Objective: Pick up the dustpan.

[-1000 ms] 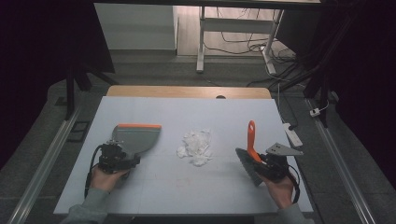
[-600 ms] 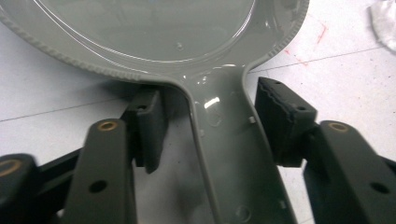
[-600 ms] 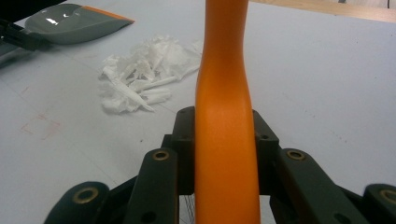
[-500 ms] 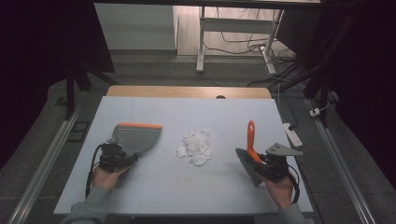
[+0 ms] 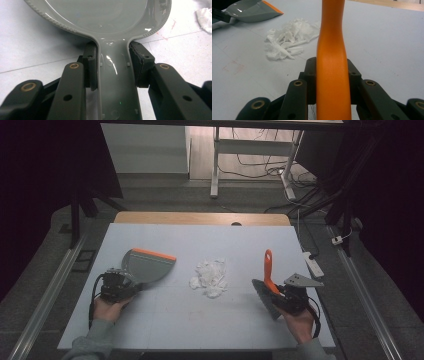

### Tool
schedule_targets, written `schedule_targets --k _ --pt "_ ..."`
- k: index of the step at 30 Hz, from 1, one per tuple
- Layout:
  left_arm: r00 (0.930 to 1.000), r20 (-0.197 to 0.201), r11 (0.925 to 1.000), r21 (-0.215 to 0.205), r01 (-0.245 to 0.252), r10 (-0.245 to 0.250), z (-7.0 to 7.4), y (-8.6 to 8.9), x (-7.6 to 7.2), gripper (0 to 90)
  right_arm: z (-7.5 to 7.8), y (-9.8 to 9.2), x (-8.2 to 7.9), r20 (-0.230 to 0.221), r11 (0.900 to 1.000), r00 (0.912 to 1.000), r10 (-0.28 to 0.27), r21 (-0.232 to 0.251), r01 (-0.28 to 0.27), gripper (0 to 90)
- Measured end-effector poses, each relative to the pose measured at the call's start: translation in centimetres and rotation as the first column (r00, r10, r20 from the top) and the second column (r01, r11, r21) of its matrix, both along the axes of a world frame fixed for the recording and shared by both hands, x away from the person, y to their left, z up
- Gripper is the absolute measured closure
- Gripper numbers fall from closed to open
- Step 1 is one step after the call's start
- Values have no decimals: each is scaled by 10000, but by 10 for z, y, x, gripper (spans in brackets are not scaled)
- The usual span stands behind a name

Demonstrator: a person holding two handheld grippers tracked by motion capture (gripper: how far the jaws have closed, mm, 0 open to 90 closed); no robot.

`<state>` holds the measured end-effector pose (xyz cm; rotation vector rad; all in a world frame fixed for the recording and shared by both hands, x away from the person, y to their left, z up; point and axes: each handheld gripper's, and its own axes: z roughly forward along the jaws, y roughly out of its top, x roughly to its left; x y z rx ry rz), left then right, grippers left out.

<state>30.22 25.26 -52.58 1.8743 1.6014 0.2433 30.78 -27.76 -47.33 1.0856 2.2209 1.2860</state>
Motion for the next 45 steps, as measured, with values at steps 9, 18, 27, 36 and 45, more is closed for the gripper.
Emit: schedule_targets --k 9,18,27,36,45 --pt "9981 360 9985 262 485 -495 5 -2 -3 618 0 0 0 19 10000 10000 -21 -5 21 702" --pt "9917 695 9941 110 1075 -1080 10 4 -7 619 0 -2 0 29 10000 10000 -52 8 52 703" --pt "9802 1010 9850 -102 1725 -1706 15 15 -13 618 0 -1 0 45 10000 10000 -62 22 62 703" --pt "9654 1182 9720 -73 2347 -2323 17 23 -17 618 1 0 1 54 9999 10000 -43 114 42 703" --pt "9461 1303 9549 218 2962 -2965 22 20 -25 618 3 6 5 81 9996 9999 -89 284 86 703"
